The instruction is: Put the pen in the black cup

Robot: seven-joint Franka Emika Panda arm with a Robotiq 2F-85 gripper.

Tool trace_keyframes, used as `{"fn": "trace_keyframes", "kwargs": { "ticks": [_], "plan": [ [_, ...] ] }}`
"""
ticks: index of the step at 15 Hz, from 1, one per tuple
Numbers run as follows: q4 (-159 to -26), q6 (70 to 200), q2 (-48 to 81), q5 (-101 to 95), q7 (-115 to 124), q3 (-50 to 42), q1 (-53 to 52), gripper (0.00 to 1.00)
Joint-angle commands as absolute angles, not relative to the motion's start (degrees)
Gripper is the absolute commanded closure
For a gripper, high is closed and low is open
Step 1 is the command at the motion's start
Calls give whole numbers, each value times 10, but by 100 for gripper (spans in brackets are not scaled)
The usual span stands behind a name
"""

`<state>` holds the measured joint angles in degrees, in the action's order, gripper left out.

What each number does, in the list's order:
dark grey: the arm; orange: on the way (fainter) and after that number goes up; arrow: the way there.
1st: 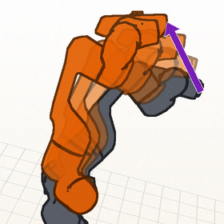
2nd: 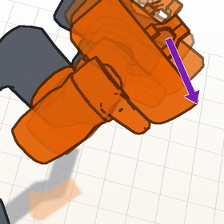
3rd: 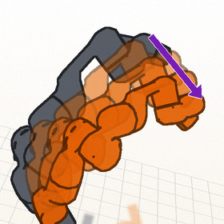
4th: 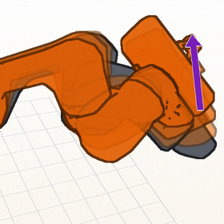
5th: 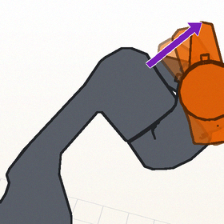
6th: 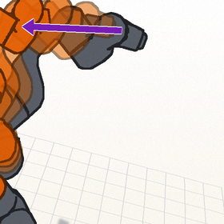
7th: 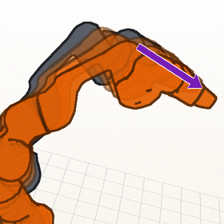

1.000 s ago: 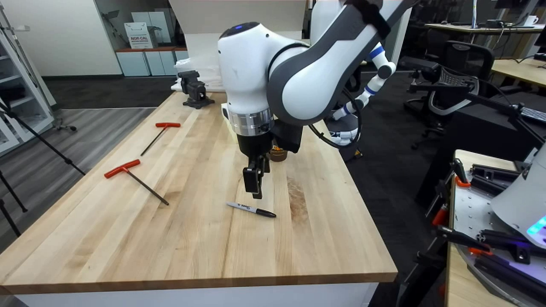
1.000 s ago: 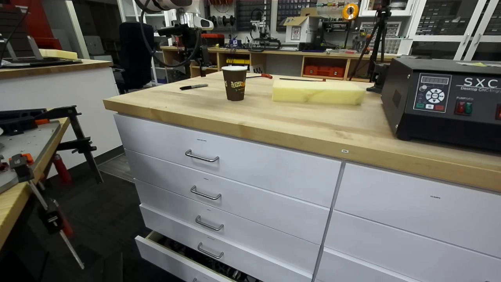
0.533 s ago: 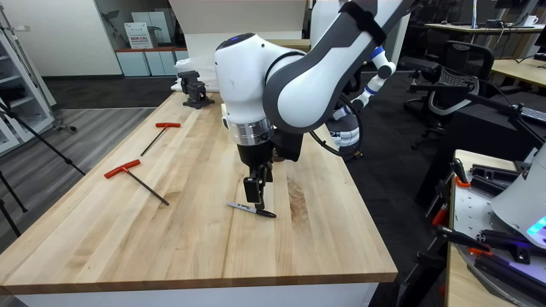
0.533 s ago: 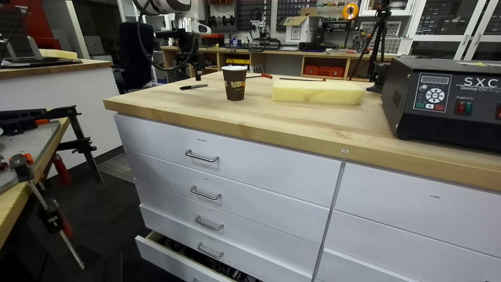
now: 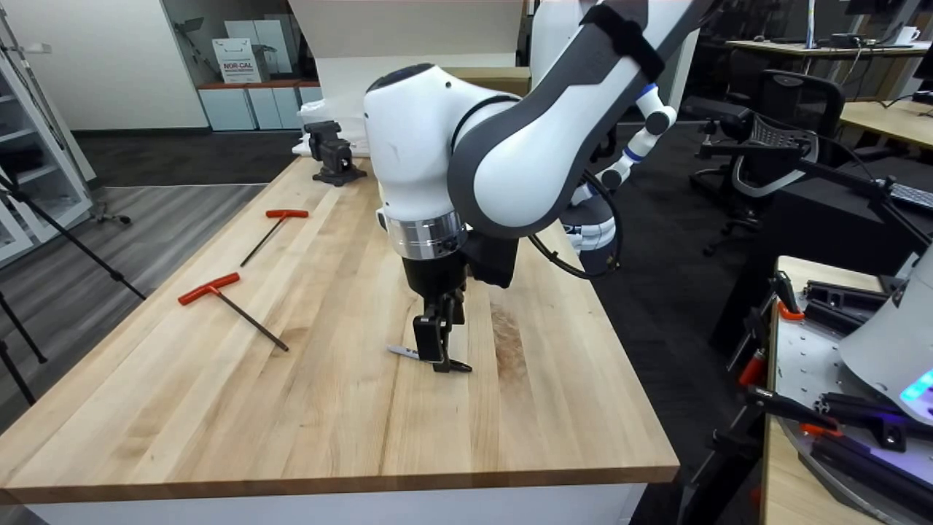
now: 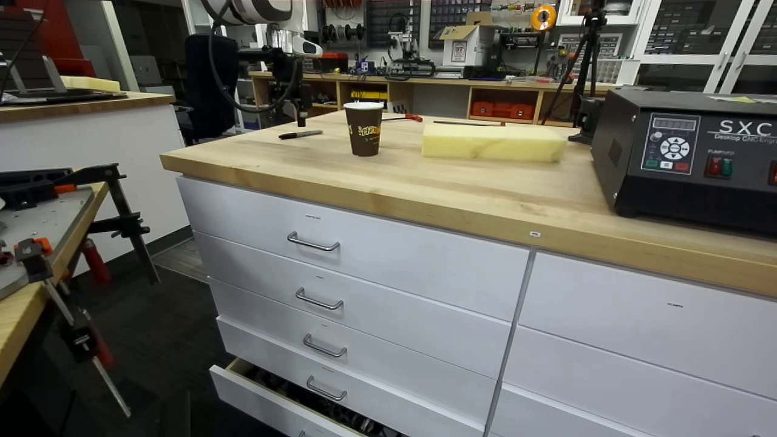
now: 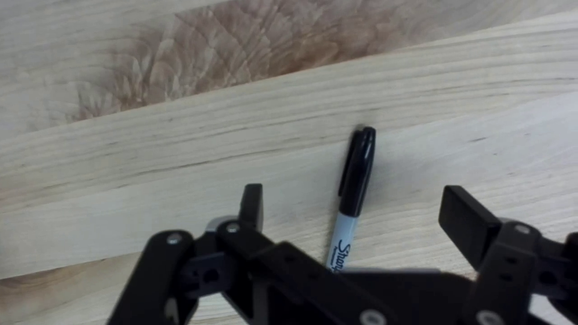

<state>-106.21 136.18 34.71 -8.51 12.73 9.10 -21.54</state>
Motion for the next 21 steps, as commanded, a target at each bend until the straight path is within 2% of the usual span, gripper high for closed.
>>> {"fn": "trace_keyframes", "kwargs": {
  "ticks": [1, 4, 5, 6, 9, 10, 11, 12, 13, 15, 16, 17, 18, 19, 21],
  "plan": [
    [-1059, 1377, 355, -81, 123, 91, -221, 0],
    [-1060, 1385, 359, -82, 119, 91, -220, 0],
    [-1060, 1386, 359, -82, 118, 91, -220, 25],
    [-1060, 1388, 359, -82, 116, 91, -220, 26],
    [-1059, 1390, 360, -81, 114, 91, -219, 47],
    [-1059, 1391, 360, -81, 113, 91, -219, 45],
    [-1059, 1391, 361, -81, 112, 91, -218, 24],
    [-1060, 1391, 362, -80, 112, 91, -218, 15],
    [-1060, 1392, 362, -80, 112, 91, -218, 13],
    [-1062, 1393, 365, -80, 110, 91, -217, 2],
    [-1063, 1393, 366, -79, 108, 92, -216, 7],
    [-1063, 1393, 367, -78, 106, 93, -216, 31],
    [-1063, 1393, 368, -78, 105, 93, -215, 37],
    [-1063, 1393, 369, -78, 104, 93, -215, 38],
    [-1061, 1391, 369, -77, 104, 93, -215, 51]
  ]
}}
